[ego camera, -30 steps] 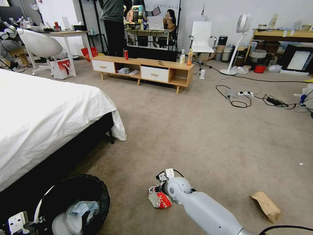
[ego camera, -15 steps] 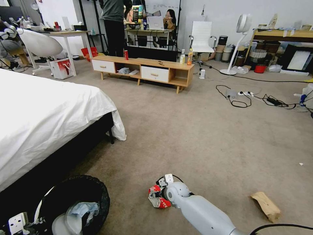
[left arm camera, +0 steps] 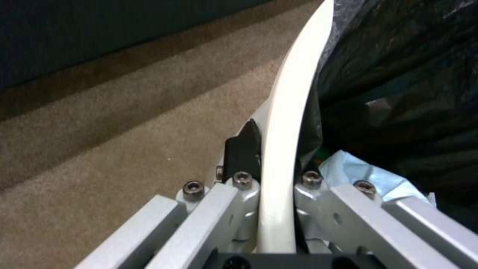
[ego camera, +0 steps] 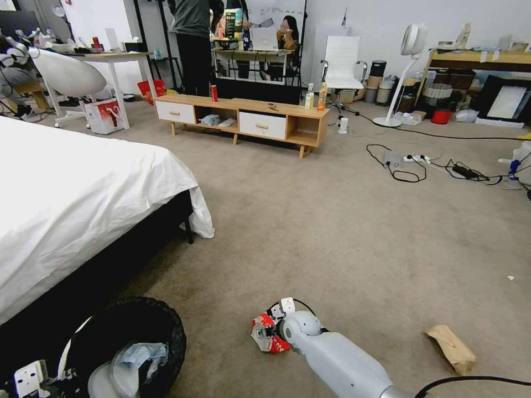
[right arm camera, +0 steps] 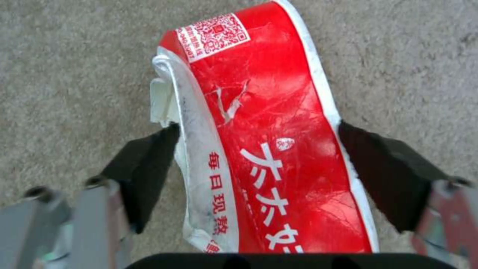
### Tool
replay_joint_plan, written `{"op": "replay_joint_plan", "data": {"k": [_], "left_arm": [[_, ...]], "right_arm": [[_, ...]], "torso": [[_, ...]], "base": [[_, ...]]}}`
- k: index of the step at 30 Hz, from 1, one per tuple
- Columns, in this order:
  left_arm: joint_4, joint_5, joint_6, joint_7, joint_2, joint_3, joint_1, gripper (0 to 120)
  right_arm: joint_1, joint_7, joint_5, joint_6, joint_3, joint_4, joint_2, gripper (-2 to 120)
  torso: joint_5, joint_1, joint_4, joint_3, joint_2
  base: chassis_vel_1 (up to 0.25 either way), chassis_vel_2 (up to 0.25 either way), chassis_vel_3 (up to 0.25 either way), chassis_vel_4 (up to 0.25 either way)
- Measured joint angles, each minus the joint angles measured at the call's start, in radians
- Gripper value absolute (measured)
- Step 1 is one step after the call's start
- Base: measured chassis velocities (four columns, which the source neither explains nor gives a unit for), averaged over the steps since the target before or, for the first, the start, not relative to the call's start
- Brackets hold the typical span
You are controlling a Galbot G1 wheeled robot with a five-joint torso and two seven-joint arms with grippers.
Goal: Pick up the trash bin and place the garbage on the floor into it.
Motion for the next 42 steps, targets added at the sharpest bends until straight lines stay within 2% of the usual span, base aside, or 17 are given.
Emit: {"op": "replay_joint_plan", "data": {"k": [2,6,8,10,11,12,14,17,18,20,21,22,24,33,36,41,42], "left_arm": [[0.001,0.0,0.0,0.0,0.0,0.0,-0.001,1],[0.002,0.0,0.0,0.0,0.0,0.0,-0.002,1],[0.002,0.0,-0.001,0.0,-0.001,0.001,-0.003,1],[0.002,0.0,-0.001,0.0,-0.001,0.001,-0.003,1],[0.003,0.001,-0.001,0.0,-0.002,0.001,-0.003,1],[0.003,0.001,-0.001,0.0,-0.002,0.001,-0.003,1],[0.003,0.001,-0.002,0.0,-0.003,0.002,-0.003,1],[0.003,0.002,-0.002,0.0,-0.004,0.003,-0.003,1],[0.003,0.003,-0.002,0.0,-0.005,0.004,-0.003,1],[0.003,0.003,-0.002,0.0,-0.005,0.004,-0.003,1],[0.003,0.004,-0.002,0.0,-0.005,0.005,-0.003,1],[0.003,0.004,-0.002,0.0,-0.005,0.005,-0.003,1],[0.003,0.005,-0.002,0.0,-0.005,0.006,-0.003,1],[0.003,0.008,-0.003,-0.001,-0.007,0.01,-0.004,1],[0.003,0.008,-0.003,-0.001,-0.007,0.013,-0.007,1],[-0.005,-0.008,0.003,-0.002,-0.003,0.021,-0.017,1],[-0.005,-0.008,0.003,-0.002,-0.003,0.021,-0.017,1]], "right_arm": [[-0.003,-0.003,-0.008,0.004,0.0,-0.002,0.002,68],[-0.005,-0.005,-0.015,0.007,-0.001,-0.003,0.003,60],[-0.006,-0.007,-0.019,0.01,-0.003,-0.004,0.004,48],[-0.006,-0.007,-0.019,0.01,-0.003,-0.004,0.004,48],[-0.007,-0.008,-0.021,0.013,-0.006,-0.003,0.004,38],[-0.007,-0.008,-0.021,0.013,-0.006,-0.003,0.004,38],[-0.007,-0.014,-0.029,0.017,-0.01,-0.005,0.005,29],[-0.007,-0.017,-0.034,0.02,-0.011,-0.01,0.007,25],[-0.007,-0.023,-0.044,0.024,-0.013,-0.017,0.01,19],[-0.007,-0.026,-0.048,0.027,-0.013,-0.02,0.012,19],[-0.007,-0.029,-0.054,0.03,-0.014,-0.027,0.014,10],[-0.007,-0.029,-0.054,0.03,-0.014,-0.027,0.014,10],[-0.007,-0.032,-0.058,0.033,-0.015,-0.03,0.015,1],[-0.021,-0.037,-0.045,0.042,-0.015,0.014,-0.01,0],[-0.037,-0.021,-0.009,0.042,-0.006,0.094,-0.044,0],[-0.054,0.036,0.069,0.037,0.017,0.334,-0.142,0],[-0.054,0.036,0.069,0.037,0.017,0.334,-0.142,0]], "torso": [[0.0,0.0,0.0,0.0,0.0],[0.0,0.0,0.0,0.0,0.0],[0.0001,0.0,0.0,0.0,0.0],[0.0001,0.0,0.0,0.0,0.0],[0.0,0.0,0.0,0.0,0.0],[0.0,0.0,0.0,0.0,0.0],[0.0,0.0,0.0,0.0,0.0],[0.0,0.0,0.0,0.0,0.0],[0.0,0.0,0.0,0.0,0.0],[0.0,0.0,0.0,0.0,0.0],[0.0,0.0,0.0,0.0,0.0],[0.0,0.0,0.0,0.0,0.0],[0.0,0.0,0.0,0.0,0.0],[0.0001,0.0,0.0001,0.0,0.0],[0.0,0.0,-0.0001,0.0,0.0],[0.0003,0.0,0.0002,0.0,0.0],[0.0003,0.0,0.0002,0.0,0.0]], "base": [[0.0,0.0,0.0,0.0],[0.0,0.0,0.0,0.0],[0.0,0.0,0.0,0.0],[0.0,0.0,0.0,0.0],[0.0,0.0,0.0,0.0],[0.0,0.0,0.0,0.0],[0.0,0.0,0.0,0.0],[0.0,0.0,0.0,0.0],[0.0,0.0,0.0,0.0],[0.0,0.0,0.0,0.0],[0.0,0.0,0.0,0.0],[0.0,0.0,0.0,0.0],[0.0,0.0,0.0,0.0],[0.0,0.0,0.0,0.0],[0.0,0.0,0.0,0.0],[0.0,0.0,0.0,0.0],[0.0,0.0,0.0,0.0]]}}
